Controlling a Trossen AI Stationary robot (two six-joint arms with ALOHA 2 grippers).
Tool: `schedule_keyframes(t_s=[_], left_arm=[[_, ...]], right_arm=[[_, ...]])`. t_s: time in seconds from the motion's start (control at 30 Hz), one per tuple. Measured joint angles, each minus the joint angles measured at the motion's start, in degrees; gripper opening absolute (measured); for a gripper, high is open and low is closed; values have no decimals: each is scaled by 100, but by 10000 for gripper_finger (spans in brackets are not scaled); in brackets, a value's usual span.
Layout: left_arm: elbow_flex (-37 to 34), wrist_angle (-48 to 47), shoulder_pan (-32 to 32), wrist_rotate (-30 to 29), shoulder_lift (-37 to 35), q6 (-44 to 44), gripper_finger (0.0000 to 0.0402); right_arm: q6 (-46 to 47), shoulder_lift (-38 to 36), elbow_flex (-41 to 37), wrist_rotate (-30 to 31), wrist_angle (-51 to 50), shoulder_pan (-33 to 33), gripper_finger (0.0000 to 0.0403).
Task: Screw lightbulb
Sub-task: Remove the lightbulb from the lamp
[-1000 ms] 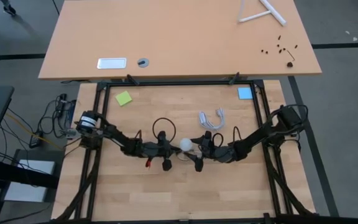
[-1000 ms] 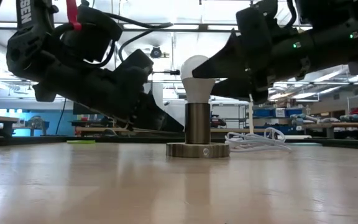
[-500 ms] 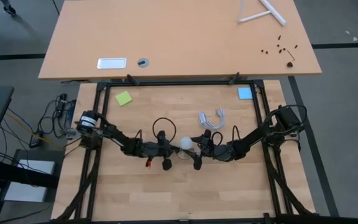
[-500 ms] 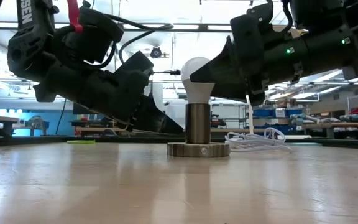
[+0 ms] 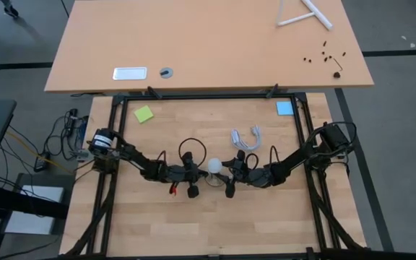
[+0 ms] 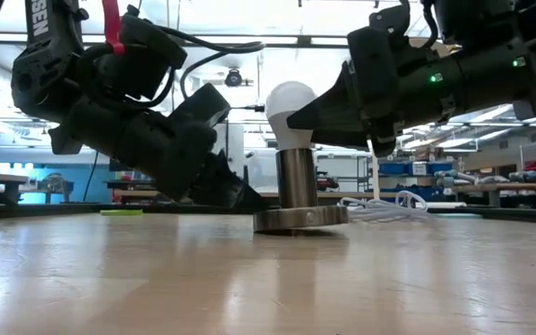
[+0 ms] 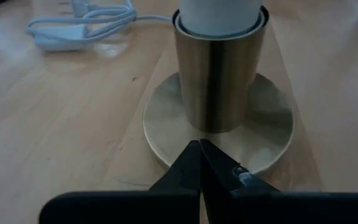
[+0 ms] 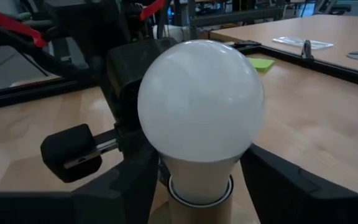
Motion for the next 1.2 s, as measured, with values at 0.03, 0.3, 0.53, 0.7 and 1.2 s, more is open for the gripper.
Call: schedule_keyframes(t_s=[0.03, 0.3, 0.53, 0.7, 1.2], left_arm=[[0, 1, -2, 2, 0, 68, 7], [-92, -54, -2, 378, -146, 146, 6], [-444, -423, -2, 416, -797, 156, 6], [-536, -359, -2, 659, -1202, 92, 6], [608, -249, -13, 617, 223, -453, 6]], right_arm=[[0, 0, 0, 0, -1, 8, 229], [6, 0, 0, -33, -17, 24, 228], [148, 0, 0, -5, -11, 22, 228], [196, 0, 0, 4, -3, 15, 228], [214, -2, 11, 42, -7, -17, 229]])
